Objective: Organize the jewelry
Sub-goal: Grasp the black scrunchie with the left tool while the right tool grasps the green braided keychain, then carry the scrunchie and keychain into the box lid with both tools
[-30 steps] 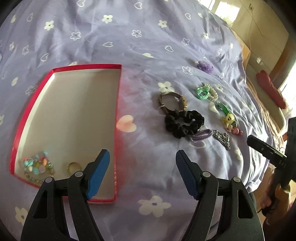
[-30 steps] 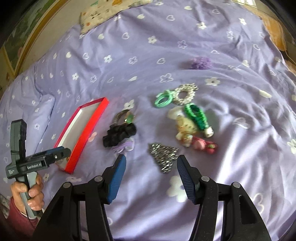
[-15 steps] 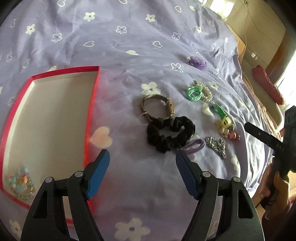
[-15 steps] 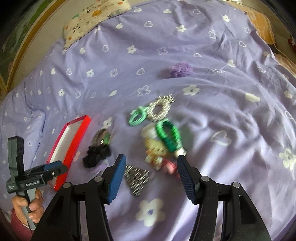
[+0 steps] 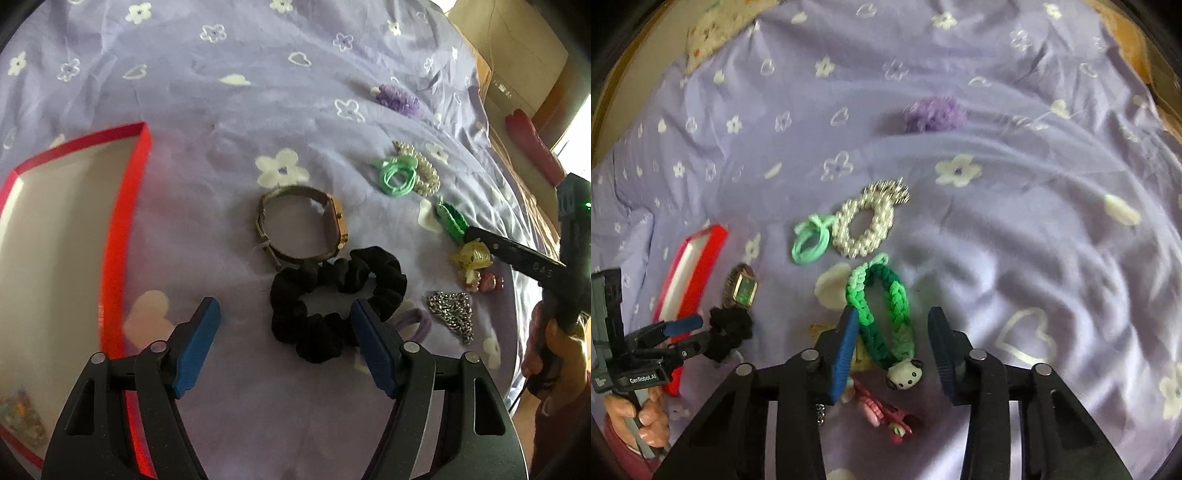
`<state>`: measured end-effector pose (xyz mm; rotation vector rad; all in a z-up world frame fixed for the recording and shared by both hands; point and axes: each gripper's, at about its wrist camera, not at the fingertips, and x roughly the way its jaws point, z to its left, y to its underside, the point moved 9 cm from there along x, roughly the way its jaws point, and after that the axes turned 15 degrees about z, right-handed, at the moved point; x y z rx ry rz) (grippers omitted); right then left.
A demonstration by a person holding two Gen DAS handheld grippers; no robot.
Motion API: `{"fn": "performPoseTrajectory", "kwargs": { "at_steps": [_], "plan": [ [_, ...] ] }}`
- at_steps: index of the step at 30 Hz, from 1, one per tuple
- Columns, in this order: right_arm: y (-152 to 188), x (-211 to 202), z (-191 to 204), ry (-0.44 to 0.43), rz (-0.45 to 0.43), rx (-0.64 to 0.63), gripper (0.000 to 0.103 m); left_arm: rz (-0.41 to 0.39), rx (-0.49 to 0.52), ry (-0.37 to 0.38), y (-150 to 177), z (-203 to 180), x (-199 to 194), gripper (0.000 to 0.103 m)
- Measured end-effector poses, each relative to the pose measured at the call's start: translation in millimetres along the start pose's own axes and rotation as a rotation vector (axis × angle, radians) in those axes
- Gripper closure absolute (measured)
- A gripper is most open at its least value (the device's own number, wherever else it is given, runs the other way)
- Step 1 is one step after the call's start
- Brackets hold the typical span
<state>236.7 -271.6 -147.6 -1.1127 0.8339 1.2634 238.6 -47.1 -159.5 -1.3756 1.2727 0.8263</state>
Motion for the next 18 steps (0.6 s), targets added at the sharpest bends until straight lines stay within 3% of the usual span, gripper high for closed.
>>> {"fn": "performPoseTrajectory", "kwargs": {
  "at_steps": [2, 4, 6, 18],
  "plan": [
    [1.7, 6.1, 4.2, 0.000, 0.006, -0.014, 0.069, 0.001, 0.014, 0.006, 0.4, -3.2, 3.7, 0.048],
    [1.5, 5.7, 8.2, 0.005, -0.011, -0.025, 0.081, -0.003, 0.038, 0.017, 0.0, -8.0, 4.2, 0.078],
    [2.3, 3.5, 10.1, -0.008, -0.023, -0.014, 0.091, 0.001, 0.050, 0.028, -0.3, -11.0, 4.9, 0.092],
    [4.3, -44.2, 33.9, -0.047, -0.142, -0.004, 0.093, -0.095, 0.028, 0.047, 13.9, -8.6, -36.6, 0.094]
  ]
}}
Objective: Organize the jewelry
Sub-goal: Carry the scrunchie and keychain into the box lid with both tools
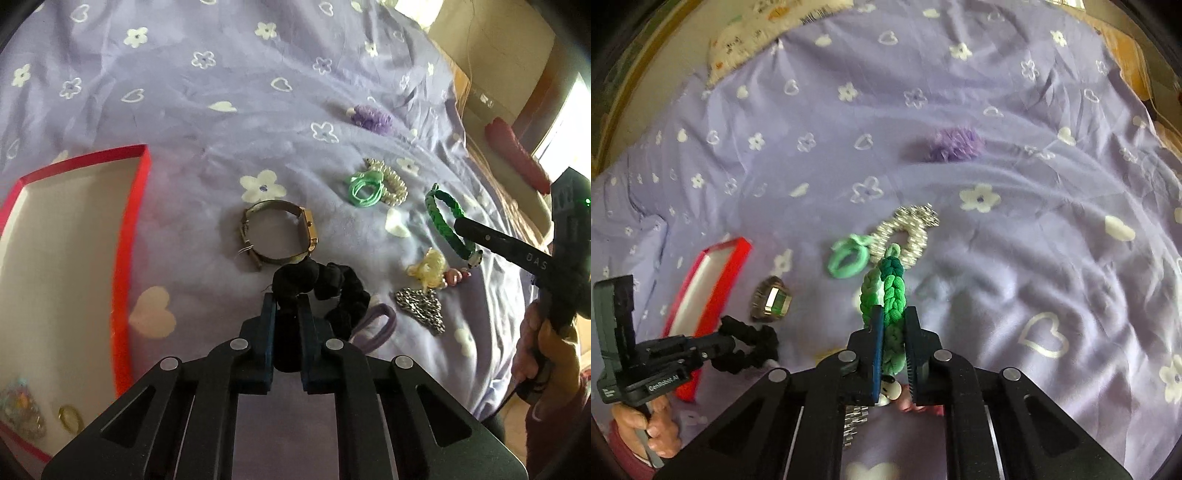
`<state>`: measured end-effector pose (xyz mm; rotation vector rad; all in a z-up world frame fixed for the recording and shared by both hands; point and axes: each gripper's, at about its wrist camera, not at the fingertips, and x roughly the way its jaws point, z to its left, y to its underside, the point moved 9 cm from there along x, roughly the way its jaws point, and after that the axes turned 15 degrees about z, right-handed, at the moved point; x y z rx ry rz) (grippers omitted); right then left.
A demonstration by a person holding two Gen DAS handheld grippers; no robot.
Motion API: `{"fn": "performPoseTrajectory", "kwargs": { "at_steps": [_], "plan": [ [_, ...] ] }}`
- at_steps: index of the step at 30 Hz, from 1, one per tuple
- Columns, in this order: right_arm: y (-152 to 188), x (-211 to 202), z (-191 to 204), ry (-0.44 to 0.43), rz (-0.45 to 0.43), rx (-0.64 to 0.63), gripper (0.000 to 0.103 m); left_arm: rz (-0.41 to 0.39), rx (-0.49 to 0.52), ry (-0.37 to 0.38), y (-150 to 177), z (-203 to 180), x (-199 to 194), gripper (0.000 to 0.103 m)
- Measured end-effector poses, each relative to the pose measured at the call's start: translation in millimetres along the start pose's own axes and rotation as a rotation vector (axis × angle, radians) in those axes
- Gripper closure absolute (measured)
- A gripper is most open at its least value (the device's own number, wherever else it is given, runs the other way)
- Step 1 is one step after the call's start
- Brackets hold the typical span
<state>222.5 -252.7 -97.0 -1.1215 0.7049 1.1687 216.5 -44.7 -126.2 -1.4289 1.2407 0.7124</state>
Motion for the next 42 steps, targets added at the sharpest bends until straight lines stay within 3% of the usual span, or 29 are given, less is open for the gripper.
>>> {"fn": "performPoseTrajectory", "kwargs": {
  "at_steps": [13, 26, 42],
  "plan": [
    [26.4, -18.2, 89.4, -0.115, -0.018, -0.106, 0.093, -0.076, -0.119, 0.015, 35.4, 49.9, -53.4, 0.094],
    [56.3, 10.6, 184.9, -0.227, 0.075, -0.224, 0.093, -0.132, -0.209, -0.004, 65.6, 101.2, -89.8, 0.094],
    [64.5, 50.8, 279.6, -0.339, 0.165, -0.336, 0.093, -0.198, -0.370, -0.037, 82.1, 188.6, -117.8, 0.095]
  ]
}}
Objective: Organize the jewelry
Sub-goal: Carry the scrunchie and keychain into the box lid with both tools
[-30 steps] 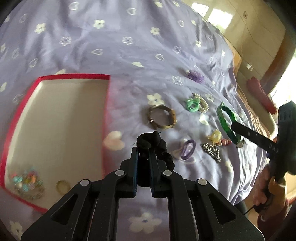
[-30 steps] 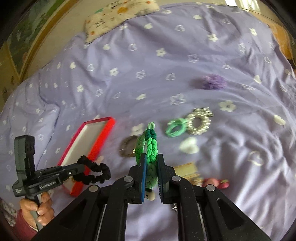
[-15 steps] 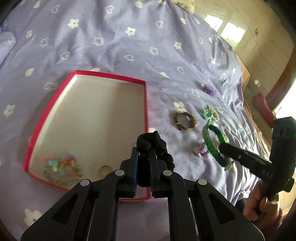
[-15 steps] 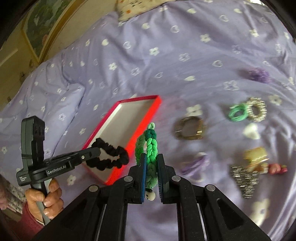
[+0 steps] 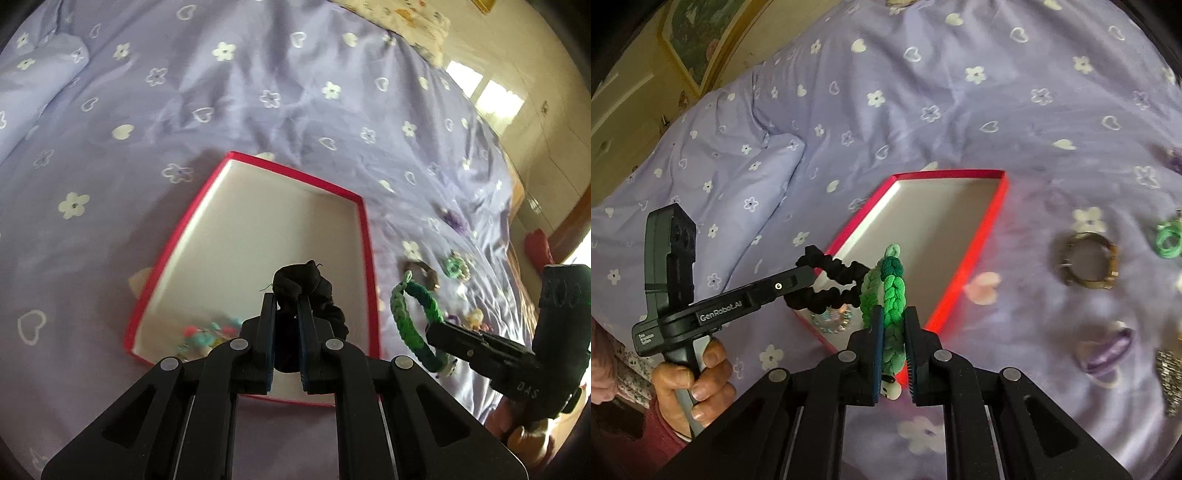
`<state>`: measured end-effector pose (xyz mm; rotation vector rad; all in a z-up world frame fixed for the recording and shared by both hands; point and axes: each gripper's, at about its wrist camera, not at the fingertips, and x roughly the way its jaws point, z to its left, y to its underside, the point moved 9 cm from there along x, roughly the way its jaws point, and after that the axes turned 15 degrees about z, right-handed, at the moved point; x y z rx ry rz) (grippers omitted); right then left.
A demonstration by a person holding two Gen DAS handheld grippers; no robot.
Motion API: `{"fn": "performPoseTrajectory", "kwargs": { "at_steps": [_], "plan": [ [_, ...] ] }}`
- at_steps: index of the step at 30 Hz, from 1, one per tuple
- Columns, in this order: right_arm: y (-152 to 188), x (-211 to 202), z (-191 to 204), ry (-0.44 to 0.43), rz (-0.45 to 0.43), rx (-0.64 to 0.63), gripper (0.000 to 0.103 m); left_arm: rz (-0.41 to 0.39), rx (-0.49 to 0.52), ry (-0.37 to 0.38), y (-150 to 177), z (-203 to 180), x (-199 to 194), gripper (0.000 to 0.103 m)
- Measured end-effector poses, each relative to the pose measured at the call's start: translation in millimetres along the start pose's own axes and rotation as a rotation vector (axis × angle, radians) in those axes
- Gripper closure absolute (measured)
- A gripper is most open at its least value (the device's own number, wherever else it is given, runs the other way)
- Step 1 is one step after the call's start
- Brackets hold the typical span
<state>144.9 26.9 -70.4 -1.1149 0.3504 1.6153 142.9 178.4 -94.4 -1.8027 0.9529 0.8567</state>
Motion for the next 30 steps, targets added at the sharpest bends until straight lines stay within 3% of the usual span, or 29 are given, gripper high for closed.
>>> {"fn": "performPoseTrajectory", "kwargs": {
  "at_steps": [13, 23, 26, 30],
  "plan": [
    [-18.3, 69.9, 7.6, 0.024, 0.109, -0.020, 0.093, 0.050, -0.086, -0.048, -17.1, 47.3, 36.4, 0.095],
    [-16.9, 98.6, -0.4, 0.054, 0.181, -0.024, 0.089, 0.096, -0.107, -0.099, -15.8, 65.2, 59.5, 0.093],
    [-18.1, 99.5, 0.7, 0.057, 0.183, -0.032, 0.088, 0.102, -0.115, -0.110, -15.6, 68.0, 61.5, 0.091],
    [-18.0, 98.6, 1.2, 0.055, 0.185, -0.030, 0.086, 0.104, -0.117, -0.124, -15.2, 69.5, 60.0, 0.075]
  ]
}}
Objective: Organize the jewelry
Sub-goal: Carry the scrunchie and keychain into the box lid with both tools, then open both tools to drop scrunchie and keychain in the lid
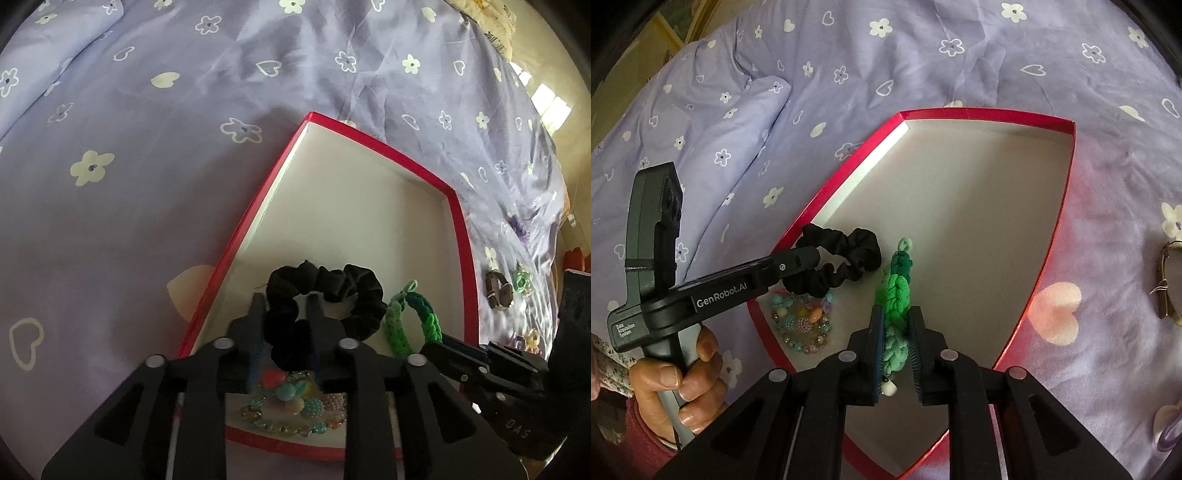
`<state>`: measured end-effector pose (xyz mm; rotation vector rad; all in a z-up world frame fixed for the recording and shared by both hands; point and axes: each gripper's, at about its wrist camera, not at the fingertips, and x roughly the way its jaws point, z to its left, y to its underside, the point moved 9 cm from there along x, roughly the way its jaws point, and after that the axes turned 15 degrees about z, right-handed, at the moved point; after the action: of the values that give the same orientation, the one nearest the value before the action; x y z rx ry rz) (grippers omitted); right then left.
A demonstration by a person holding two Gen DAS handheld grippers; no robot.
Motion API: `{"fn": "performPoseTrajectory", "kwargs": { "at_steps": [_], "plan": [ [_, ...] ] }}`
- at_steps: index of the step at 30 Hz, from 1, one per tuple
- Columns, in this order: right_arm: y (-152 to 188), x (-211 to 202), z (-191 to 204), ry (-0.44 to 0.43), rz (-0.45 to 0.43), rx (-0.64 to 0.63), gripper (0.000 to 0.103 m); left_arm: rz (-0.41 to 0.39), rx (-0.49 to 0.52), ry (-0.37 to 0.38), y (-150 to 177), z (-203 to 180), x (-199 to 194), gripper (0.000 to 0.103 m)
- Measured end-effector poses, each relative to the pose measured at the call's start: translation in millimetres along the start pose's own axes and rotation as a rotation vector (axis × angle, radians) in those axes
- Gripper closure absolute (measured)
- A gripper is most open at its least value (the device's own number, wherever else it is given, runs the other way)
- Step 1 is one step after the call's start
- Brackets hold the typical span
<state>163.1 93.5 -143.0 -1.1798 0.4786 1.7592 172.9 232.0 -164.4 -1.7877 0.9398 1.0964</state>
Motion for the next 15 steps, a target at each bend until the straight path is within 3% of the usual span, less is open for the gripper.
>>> {"fn": "performPoseTrajectory", "kwargs": {
  "at_steps": [1, 6, 9, 12, 15],
  "plan": [
    [-1.0, -0.2, 0.5, -0.003, -0.001, 0.001, 0.084, -0.001, 0.000, -0.007, 0.3, 0.1, -1.2, 0.069],
    [-0.1, -3.8, 1.9, -0.013, -0.014, 0.001, 0.071, -0.013, 0.005, -0.032, 2.2, 0.0, -7.6, 0.065],
    [2.0, -8.5, 3.8, -0.018, -0.025, -0.006, 0.071, -0.022, 0.008, -0.031, 4.5, -2.1, -13.4, 0.064],
    [5.3, -17.9, 4.9, -0.021, -0.043, -0.005, 0.070, -0.039, 0.017, -0.037, 7.2, -7.3, -22.0, 0.056],
    [9.1, -32.8, 5.2, -0.029, -0.074, -0.002, 0.062, -0.056, 0.032, -0.029, 10.8, -16.3, -32.3, 0.054]
  ]
}}
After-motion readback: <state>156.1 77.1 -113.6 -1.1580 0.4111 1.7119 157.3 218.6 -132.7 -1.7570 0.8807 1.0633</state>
